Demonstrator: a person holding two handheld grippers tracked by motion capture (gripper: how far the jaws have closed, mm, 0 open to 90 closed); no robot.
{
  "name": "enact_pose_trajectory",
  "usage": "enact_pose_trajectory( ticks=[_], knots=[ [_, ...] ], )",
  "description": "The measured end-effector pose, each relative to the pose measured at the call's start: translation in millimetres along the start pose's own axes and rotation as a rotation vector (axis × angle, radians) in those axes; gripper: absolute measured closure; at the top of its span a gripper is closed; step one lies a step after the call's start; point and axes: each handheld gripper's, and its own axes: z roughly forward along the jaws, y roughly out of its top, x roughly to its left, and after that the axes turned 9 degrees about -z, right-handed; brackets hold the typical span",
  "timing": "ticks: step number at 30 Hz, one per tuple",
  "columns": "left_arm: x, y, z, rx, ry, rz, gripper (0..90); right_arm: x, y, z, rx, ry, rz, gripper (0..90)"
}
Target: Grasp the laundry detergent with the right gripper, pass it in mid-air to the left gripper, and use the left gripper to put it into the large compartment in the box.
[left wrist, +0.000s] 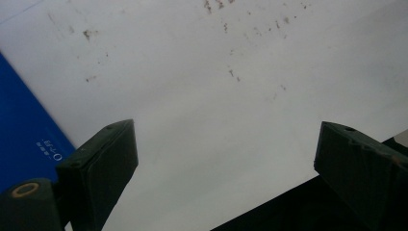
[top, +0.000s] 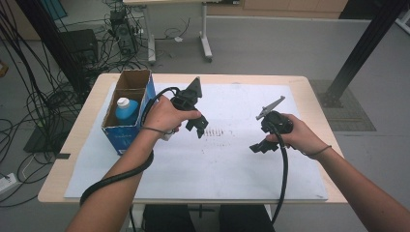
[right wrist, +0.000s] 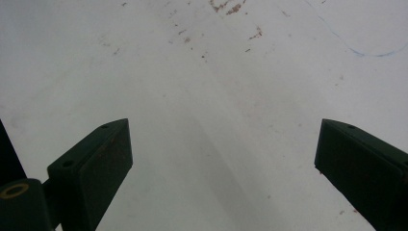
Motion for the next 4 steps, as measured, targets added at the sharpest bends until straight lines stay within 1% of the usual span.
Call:
enact_pose_trajectory(
  ticks=[4],
  knots=[
    [0.9,-1.4,-3.8,-0.015,-0.004,-0.002,8.4,0.7,1.3,-3.6,-0.006,-0.007,0.004,5.7]
  ],
)
